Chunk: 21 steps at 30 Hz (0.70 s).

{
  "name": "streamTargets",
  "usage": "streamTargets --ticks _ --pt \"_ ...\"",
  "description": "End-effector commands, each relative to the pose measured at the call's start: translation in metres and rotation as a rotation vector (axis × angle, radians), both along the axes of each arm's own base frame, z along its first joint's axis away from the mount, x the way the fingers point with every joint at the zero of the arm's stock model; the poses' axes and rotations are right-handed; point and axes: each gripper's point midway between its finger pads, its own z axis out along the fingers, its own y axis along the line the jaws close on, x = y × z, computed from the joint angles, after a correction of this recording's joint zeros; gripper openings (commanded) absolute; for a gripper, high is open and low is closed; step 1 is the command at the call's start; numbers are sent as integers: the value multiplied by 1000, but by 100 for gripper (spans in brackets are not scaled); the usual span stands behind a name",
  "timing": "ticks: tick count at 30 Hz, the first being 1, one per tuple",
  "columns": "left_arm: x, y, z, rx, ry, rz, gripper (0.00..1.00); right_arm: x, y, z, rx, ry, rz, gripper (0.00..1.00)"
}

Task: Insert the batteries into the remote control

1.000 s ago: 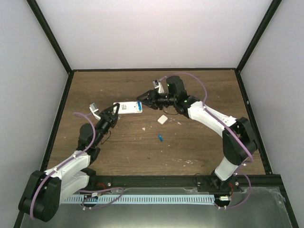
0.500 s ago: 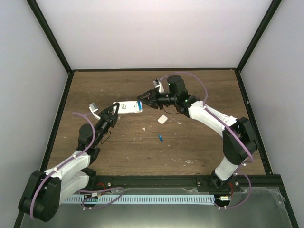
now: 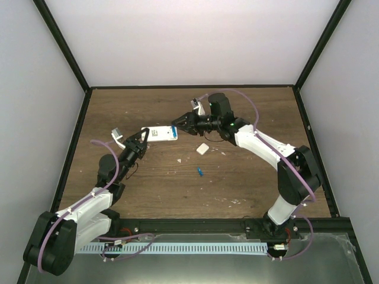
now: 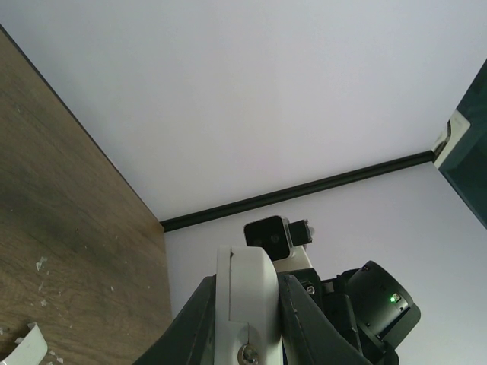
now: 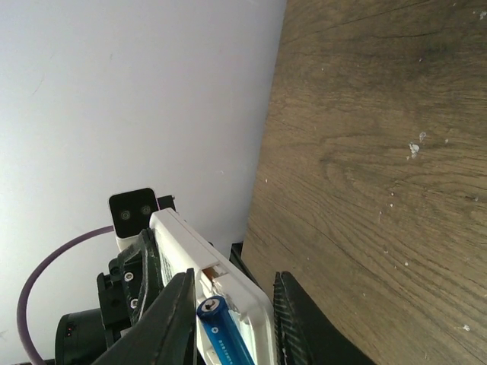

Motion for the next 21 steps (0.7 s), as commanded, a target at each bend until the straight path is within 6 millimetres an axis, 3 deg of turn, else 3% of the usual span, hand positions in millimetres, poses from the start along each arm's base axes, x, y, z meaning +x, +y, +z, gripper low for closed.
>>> streamTargets --ticks 1,21 --pt "0 -1 4 13 -24 -1 0 -3 6 26 34 -64 46 21" --pt "0 2 5 2 -29 17 0 -12 0 12 -5 -60 55 17"
